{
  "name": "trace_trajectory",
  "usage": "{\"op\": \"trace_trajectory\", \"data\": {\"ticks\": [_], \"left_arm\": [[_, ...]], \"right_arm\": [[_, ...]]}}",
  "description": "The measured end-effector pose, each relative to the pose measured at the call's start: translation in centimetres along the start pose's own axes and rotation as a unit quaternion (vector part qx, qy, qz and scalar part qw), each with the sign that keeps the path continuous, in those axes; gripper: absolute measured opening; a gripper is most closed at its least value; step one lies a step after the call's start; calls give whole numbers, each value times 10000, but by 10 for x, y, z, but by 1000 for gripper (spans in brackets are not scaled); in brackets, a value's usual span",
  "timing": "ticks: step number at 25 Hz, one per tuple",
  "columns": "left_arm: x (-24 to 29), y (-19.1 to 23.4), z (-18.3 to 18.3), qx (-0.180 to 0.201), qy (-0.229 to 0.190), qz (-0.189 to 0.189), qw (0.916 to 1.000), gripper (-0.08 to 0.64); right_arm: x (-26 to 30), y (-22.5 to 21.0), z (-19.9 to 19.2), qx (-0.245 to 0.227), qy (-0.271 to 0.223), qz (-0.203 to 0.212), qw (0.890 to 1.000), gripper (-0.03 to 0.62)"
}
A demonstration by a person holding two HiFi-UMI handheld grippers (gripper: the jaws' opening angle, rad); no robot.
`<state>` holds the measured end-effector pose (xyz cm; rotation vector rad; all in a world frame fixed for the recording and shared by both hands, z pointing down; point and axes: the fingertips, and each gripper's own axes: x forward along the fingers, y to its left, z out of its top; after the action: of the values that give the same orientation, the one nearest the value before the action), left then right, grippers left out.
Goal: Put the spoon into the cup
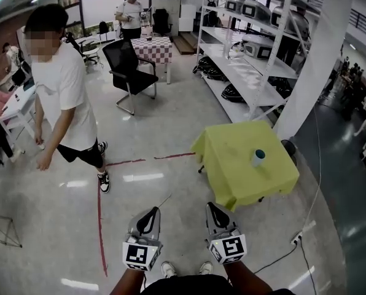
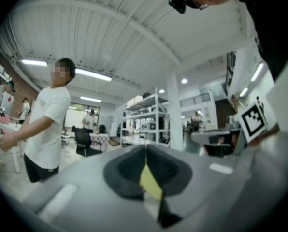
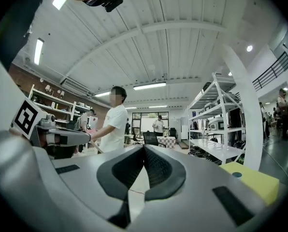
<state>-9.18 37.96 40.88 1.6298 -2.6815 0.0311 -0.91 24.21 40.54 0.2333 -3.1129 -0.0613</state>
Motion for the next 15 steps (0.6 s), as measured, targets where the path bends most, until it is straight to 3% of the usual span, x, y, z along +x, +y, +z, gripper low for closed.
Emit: {"op": "trace_trajectory", "data": {"ticks": [9, 15], "left_arm": [[13, 3, -7, -8, 94, -386, 9992, 11], [26, -3, 5, -1, -90, -513, 9986, 11]], "right_arm": [[1, 5, -4, -30, 62, -249, 9997, 8], [-1, -7, 3, -5, 47, -374, 9993, 6]]}}
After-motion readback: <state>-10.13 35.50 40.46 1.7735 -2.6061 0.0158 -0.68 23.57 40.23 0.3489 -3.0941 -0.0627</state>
